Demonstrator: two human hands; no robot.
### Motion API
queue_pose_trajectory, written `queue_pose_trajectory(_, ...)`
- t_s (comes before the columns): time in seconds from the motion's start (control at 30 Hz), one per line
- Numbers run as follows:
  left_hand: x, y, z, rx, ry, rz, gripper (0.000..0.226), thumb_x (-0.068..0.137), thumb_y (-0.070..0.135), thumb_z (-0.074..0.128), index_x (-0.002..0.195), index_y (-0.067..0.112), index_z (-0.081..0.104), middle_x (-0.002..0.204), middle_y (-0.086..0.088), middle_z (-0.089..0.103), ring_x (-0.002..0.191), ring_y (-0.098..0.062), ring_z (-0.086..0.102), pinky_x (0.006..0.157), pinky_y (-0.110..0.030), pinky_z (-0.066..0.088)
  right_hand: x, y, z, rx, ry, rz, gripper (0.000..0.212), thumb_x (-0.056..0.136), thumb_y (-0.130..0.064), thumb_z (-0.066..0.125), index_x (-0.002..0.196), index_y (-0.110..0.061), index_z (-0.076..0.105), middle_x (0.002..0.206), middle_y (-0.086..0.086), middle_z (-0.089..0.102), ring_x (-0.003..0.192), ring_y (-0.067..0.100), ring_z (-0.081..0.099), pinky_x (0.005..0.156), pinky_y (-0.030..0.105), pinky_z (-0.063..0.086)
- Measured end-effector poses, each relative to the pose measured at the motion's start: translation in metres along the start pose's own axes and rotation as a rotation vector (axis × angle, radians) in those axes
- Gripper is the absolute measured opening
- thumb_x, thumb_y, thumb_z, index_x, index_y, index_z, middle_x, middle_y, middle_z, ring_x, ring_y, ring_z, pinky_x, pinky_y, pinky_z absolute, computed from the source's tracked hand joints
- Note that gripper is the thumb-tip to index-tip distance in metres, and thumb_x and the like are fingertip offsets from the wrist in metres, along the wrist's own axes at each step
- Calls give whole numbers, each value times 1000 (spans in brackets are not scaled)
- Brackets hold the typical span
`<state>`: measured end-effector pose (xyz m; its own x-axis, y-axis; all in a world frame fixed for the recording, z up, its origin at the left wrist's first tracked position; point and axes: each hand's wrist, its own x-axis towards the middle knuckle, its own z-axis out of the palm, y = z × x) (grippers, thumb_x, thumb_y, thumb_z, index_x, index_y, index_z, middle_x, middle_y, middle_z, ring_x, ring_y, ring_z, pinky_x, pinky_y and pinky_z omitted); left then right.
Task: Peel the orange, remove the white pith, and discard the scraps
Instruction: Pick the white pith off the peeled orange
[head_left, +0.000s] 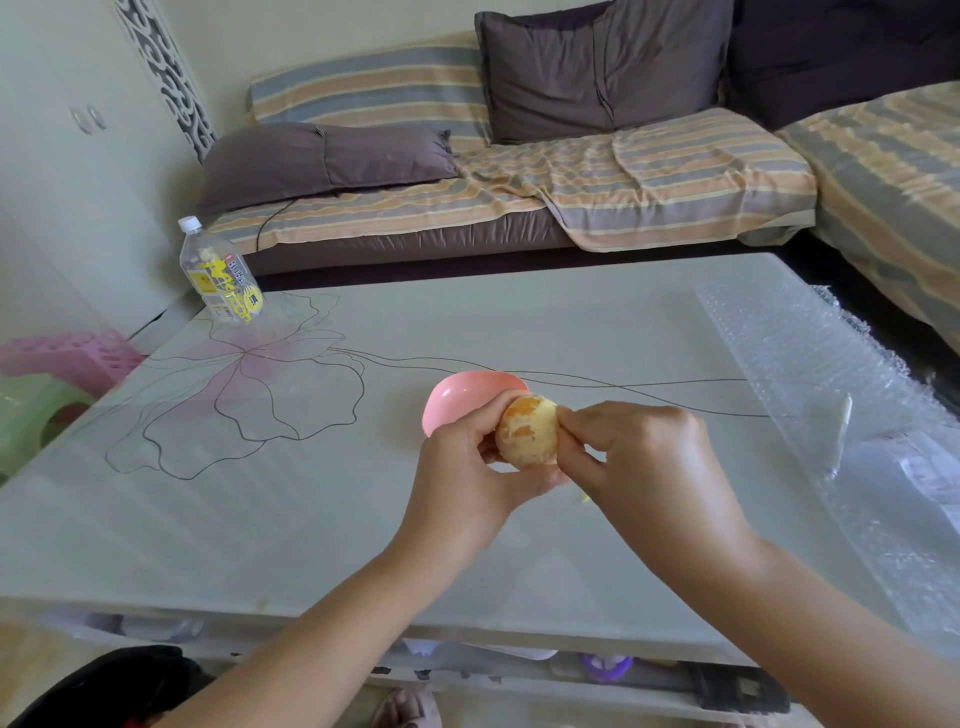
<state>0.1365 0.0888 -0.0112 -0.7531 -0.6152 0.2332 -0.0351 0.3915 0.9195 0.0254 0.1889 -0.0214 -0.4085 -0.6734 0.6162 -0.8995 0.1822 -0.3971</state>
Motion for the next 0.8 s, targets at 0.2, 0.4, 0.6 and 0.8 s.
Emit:
queue_pose_trajectory(0.2,1,5,2,-65,40,-5,44,63,-2,84,96,22,68,76,11,68,69,-1,62,67,-9,47,7,-3,-4,8,26,-16,23,78,-15,56,58,-7,65,48,7,55,45,29,50,39,27,43)
queue_pose_trajectory(0.4,2,5,2,-88,55,-15,46,63,-3,83,97,25,67,73,16,67,68,0,62,67,-10,46,9,-7,-7,-9,51,-27,22,76,-11,59,54,-7,61,44,6,48,41,28,44,36,25,40)
queue_pose_trajectory(0.6,2,5,4,-124,51,-19,44,64,-4,83,102,13,69,86,2,70,75,-6,63,72,-16,50,10,-6,-7,11,23,7,19,71,-8,57,53,-6,61,45,8,51,43,29,46,38,27,42)
queue_pose_trajectory(0.8,4,6,4,-150,54,-10,42,65,-3,83,102,12,69,95,-5,71,82,-15,65,78,-21,53,13,-4,-5,83,31,52,20,73,-11,54,58,-5,65,51,14,58,48,33,53,43,30,45)
